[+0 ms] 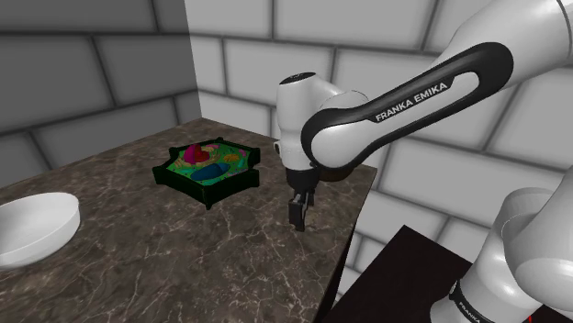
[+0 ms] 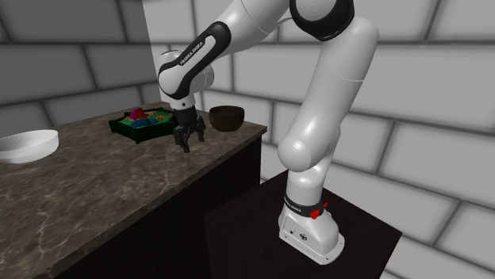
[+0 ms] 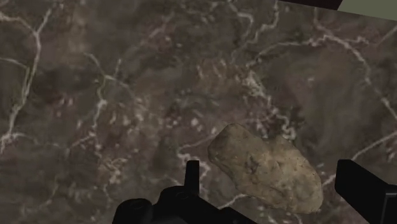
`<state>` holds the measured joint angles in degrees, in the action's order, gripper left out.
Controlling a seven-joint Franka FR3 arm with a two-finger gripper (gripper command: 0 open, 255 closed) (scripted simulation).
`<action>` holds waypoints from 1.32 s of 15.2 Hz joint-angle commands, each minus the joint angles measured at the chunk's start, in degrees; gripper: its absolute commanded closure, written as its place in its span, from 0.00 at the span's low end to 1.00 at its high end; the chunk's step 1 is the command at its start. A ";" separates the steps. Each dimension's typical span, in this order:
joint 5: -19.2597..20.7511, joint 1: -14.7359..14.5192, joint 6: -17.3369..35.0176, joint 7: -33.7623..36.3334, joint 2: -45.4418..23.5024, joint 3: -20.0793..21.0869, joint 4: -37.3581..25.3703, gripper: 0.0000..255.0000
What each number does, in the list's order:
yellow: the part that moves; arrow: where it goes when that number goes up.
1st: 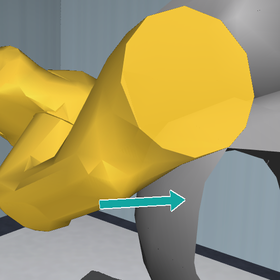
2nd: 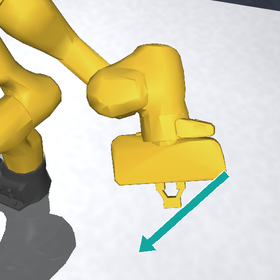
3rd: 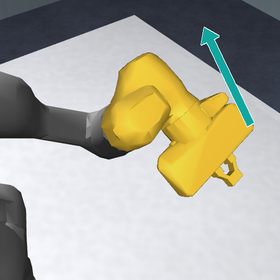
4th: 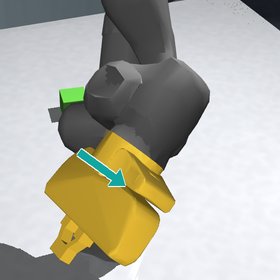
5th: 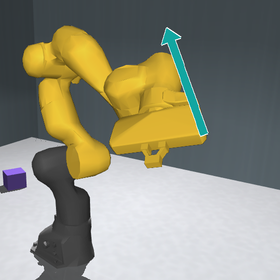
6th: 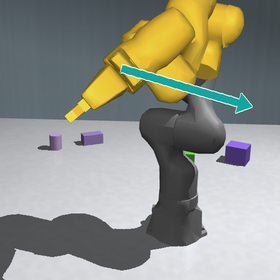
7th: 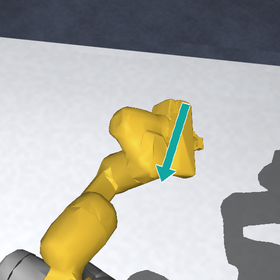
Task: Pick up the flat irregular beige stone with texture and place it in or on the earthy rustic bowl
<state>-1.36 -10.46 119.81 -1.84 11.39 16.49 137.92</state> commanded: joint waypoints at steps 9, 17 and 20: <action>0.02 0.01 0.14 -0.01 -0.05 0.00 0.07 1.00; -0.18 -0.02 -1.50 -0.22 0.79 -0.12 -0.76 1.00; -0.42 -0.05 -3.96 -0.51 1.94 -0.30 -2.10 1.00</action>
<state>-1.70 -10.52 116.52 -2.19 12.88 16.29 136.02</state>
